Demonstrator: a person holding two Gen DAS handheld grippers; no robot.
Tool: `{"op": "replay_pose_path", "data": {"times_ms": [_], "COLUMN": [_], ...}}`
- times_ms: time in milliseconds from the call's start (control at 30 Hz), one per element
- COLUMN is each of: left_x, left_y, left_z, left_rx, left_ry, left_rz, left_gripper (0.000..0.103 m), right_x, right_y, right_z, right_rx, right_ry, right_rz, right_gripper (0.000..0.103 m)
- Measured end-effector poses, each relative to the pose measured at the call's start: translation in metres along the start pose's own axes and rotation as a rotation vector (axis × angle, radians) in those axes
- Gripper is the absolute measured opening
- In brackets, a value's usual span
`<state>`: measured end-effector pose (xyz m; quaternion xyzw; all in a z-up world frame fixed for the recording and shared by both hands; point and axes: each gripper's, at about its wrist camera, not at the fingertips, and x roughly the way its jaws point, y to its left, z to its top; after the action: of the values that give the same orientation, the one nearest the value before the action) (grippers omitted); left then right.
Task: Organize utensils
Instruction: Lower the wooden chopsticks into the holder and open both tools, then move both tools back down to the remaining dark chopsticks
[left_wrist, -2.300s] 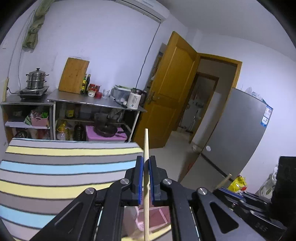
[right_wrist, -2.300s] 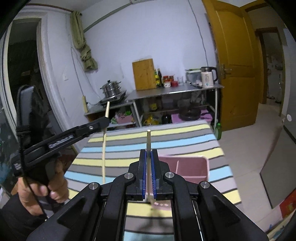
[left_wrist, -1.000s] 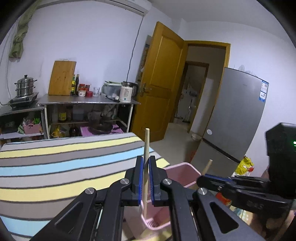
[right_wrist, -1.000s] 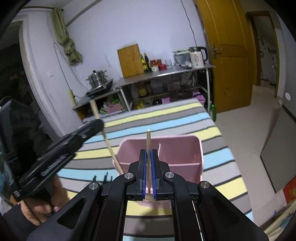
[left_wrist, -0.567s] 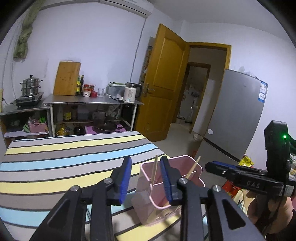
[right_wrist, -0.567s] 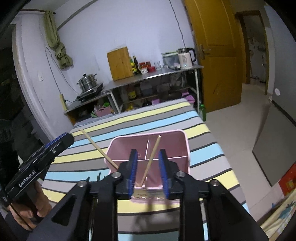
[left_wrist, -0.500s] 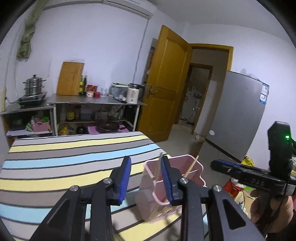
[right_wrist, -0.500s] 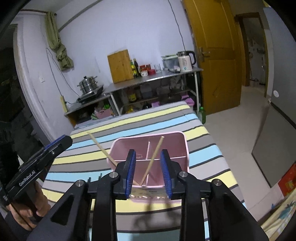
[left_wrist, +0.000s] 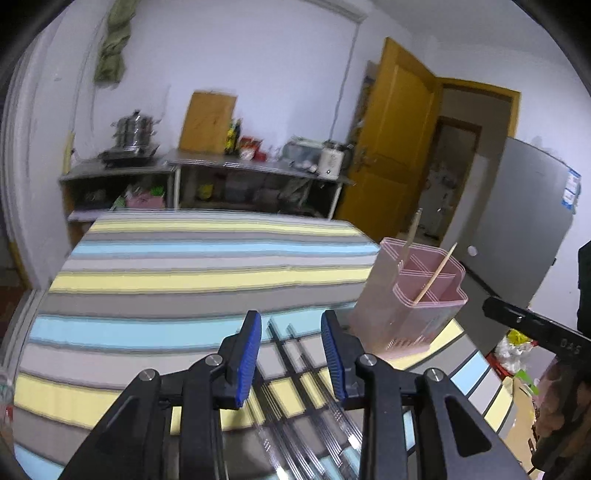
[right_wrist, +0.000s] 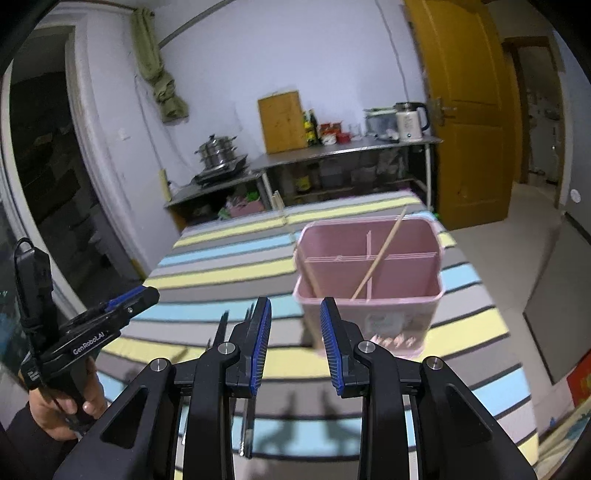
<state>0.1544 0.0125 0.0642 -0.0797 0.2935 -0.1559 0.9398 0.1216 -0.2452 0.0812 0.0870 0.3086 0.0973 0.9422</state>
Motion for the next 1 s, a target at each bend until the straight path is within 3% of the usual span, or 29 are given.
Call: {"op": "replay_pose_path", "data": {"times_ms": [233, 467, 733, 867, 1000], "left_x": [0.030, 0.066, 0.080, 0.082, 0.079], "left_y": [0.028, 0.043, 0.037, 0.039, 0.045], "left_z": [-0.047, -0.069, -0.069, -0.068, -0.067], "left_rx": [-0.065, -0.101, -0.077, -0.054, -0.049], "left_ry": [0.146, 0.251, 0.257, 0.272, 0.280], "left_rz": [0.082, 0.132, 0.160, 0.174, 0.158], "left_gripper": [0.033, 0.031, 0.025, 0.003, 0.001], "right_x": [0.024, 0.050, 0.087, 0.107, 0.126], "right_y": [0.009, 0.021, 0.034, 0.040, 0.045], "right_z": [-0.027, -0.048, -0.063, -0.065, -0.067], "right_rx": [-0.016, -0.053, -0.097, -0.117, -0.133], "right_ry": [0.081, 0.148, 0.225, 0.254, 0.286], "right_rz": [0.042, 0.068, 0.077, 0.078, 0.085], "right_gripper": [0.029, 0.029, 0.017, 0.010, 0.009]}}
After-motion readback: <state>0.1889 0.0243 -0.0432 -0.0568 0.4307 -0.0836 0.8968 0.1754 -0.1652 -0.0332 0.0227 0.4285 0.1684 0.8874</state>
